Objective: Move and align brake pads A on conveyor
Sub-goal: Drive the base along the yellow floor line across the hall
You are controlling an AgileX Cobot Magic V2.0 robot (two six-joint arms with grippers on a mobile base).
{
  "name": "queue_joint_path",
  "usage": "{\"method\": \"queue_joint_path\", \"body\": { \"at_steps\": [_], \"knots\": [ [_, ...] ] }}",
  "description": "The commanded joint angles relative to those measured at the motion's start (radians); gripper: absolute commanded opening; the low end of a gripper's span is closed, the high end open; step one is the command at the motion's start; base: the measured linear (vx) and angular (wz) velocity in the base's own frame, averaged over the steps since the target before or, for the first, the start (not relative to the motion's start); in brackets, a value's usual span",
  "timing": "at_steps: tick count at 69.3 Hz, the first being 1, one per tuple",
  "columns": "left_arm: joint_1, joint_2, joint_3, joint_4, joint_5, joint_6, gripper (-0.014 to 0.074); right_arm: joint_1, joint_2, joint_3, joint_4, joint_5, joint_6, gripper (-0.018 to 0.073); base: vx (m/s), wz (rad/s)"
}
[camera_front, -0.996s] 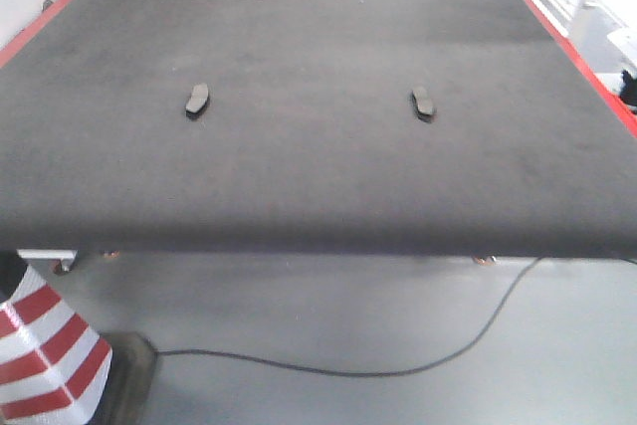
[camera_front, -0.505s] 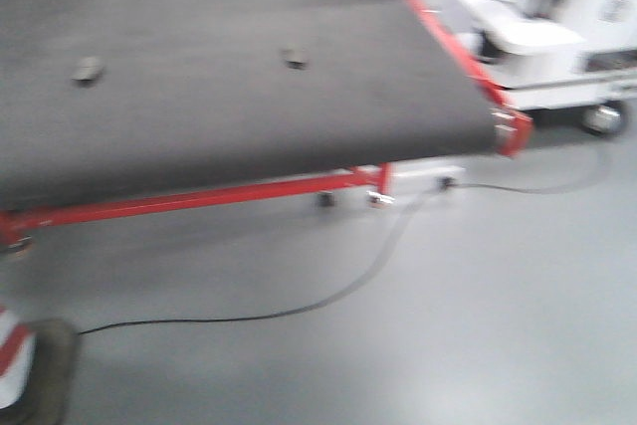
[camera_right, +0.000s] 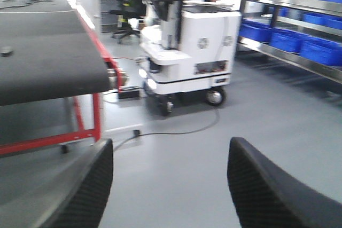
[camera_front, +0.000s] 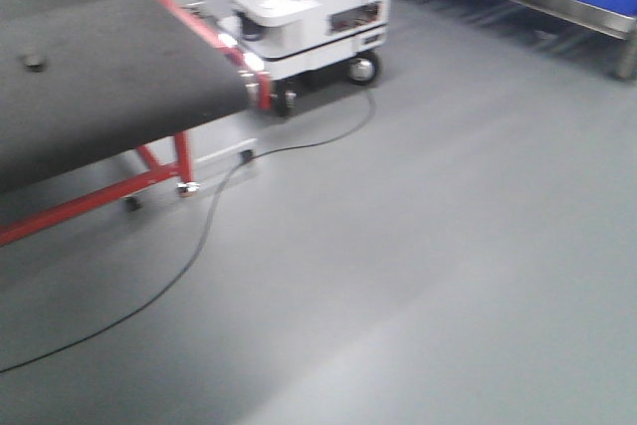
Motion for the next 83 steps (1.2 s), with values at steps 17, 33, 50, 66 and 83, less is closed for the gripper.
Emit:
{"method": "queue_joint_path", "body": {
  "at_steps": [17,33,50,66,83],
  "knots": [
    [-0.004,0.008,-0.026,-0.006,-0.066,-0.007,0.0447,-0.007,0.011,-0.025,-0.005,-0.072,-0.009,0.0453,-0.16,-0.71],
    [-0.004,0.008,-0.026,-0.006,-0.064,-0.007,0.0447,-0.007,0.011,-0.025,-0.005,-0.072,-0.009,0.0453,-0.14,-0.83],
    [-0.004,0.008,-0.026,-0.006,-0.064,-0.007,0.0447,-0.007,0.011,-0.025,-0.005,-0.072,-0.009,0.0453,-0.13,-0.98],
    [-0.004,0.008,-0.026,-0.006,-0.064,-0.007,0.0447,-0.007,0.011,-0.025,-0.005,-0.072,-0.009,0.0453,-0.11,-0.92],
    [-0.004,0.008,-0.026,-0.006,-0.063,-0.007,0.0447,-0.007,0.011,-0.025,-0.005,-0.072,-0.009,0.0453,-0.06,-0.71]
  ]
}}
